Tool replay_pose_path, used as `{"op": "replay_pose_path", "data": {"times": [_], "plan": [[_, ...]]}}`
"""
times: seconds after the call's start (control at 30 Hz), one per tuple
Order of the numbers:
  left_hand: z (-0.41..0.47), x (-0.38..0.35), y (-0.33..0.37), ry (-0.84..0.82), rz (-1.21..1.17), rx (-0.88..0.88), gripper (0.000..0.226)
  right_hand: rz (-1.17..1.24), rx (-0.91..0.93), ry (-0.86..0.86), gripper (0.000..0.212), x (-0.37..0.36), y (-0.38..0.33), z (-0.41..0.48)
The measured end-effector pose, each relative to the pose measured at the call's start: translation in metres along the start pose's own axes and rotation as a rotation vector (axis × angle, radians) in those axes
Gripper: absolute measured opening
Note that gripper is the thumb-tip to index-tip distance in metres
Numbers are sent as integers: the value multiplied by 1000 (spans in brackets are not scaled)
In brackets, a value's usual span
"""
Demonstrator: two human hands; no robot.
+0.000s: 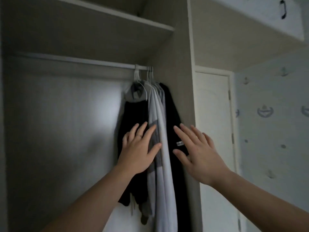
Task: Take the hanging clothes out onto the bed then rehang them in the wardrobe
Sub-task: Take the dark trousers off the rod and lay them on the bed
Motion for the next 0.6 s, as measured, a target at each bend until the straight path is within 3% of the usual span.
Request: {"op": "replay_pose_path", "data": {"times": [0.23, 0.47, 0.6], "plan": [[95, 25, -81, 41, 216, 79, 68, -7, 116, 116, 65, -6, -8, 150], [175, 23, -125, 17, 284, 123, 68, -96, 190, 71, 63, -20, 2, 275], [208, 9, -141, -10, 235, 150, 70, -233, 232, 47, 46, -26, -9, 324]]}}
Point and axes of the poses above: each hand's wrist, its own z-axis towards the middle knuckle, its own x-axis out of the back of the hand, y = z × x, the point moved 10 cm from there along z, towards the middle knuckle, and after that the axes turned 7 degrees about -z, right-handed, at the moved point
